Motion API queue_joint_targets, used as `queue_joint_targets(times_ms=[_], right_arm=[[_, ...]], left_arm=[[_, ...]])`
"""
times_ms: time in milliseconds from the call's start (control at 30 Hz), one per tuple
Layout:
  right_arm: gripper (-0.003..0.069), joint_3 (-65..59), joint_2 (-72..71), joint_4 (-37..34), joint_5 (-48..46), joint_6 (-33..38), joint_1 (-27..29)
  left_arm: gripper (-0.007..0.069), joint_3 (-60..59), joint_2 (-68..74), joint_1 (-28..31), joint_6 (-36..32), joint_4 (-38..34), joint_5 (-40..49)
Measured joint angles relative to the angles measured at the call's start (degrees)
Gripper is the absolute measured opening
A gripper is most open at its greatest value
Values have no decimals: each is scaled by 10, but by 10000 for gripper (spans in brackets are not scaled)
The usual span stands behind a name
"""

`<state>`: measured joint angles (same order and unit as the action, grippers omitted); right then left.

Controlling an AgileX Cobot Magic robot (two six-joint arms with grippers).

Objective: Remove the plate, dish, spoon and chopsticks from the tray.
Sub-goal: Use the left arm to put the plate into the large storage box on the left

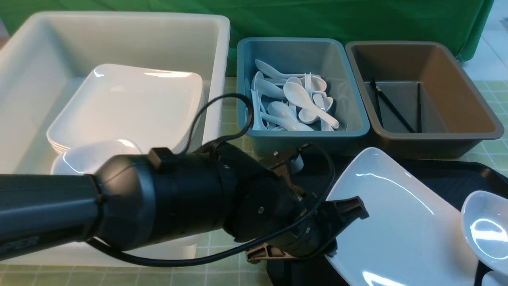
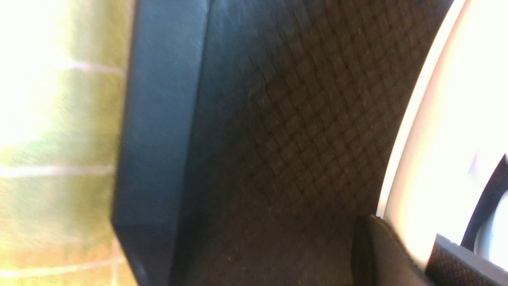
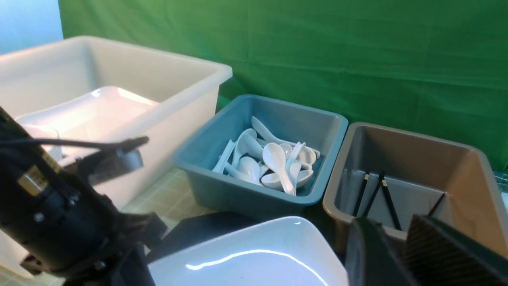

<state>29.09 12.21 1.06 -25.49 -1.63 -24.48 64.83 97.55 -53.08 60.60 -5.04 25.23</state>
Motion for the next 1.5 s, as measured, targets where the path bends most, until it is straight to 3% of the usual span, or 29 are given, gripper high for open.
queue_joint_targets(times_ms=[533,867,967,1067,1233,1367,1400,1500], right_arm=[[147,0,0,0,-1,1,0],[148,0,0,0,7,0,0],[149,0,0,0,7,0,0],[153,0,0,0,7,0,0],[157,0,0,0,7,1,0],[157,0,0,0,7,1,0],[157,0,0,0,7,1,0],[157,0,0,0,7,1,0]], left_arm=[[8,-3,-122,0,60,140,51],[8,-6,-220,4,59,151,36],[8,-7,-253,29,55,151,36],[8,-7,-290,82,36,150,32],[8,-7,-350,255,-44,117,38],[8,-7,-358,425,-181,13,51],[8,-7,-358,425,-181,13,52],[8,-7,-336,573,-329,-131,69]])
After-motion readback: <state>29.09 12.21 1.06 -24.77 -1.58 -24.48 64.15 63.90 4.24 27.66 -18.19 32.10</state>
